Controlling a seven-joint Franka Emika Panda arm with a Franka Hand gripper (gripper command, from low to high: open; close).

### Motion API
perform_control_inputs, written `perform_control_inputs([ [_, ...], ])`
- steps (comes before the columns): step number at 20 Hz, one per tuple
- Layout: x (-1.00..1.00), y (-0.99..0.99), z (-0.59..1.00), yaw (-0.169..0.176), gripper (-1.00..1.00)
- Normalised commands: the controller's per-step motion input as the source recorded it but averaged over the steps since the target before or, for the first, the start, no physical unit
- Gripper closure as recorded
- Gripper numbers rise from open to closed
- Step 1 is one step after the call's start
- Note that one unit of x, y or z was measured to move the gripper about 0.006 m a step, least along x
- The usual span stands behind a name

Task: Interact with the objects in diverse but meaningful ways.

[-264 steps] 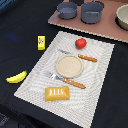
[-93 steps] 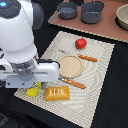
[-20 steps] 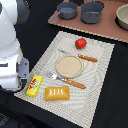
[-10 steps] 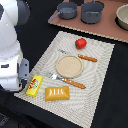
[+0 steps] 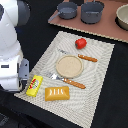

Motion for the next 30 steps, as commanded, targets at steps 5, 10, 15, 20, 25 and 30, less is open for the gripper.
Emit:
perform_control_inputs([
  [5,0.35,0.34,1.00,-0.003,1.00],
  [10,0.94,0.47,0.70,-0.021,1.00],
  [15,1.00,0.52,0.46,0.000,1.00],
  [20,1.00,0.52,0.42,0.000,1.00],
  [25,1.00,0.50,0.32,0.000,1.00],
  [30,1.00,0.30,0.06,-0.004,1.00],
])
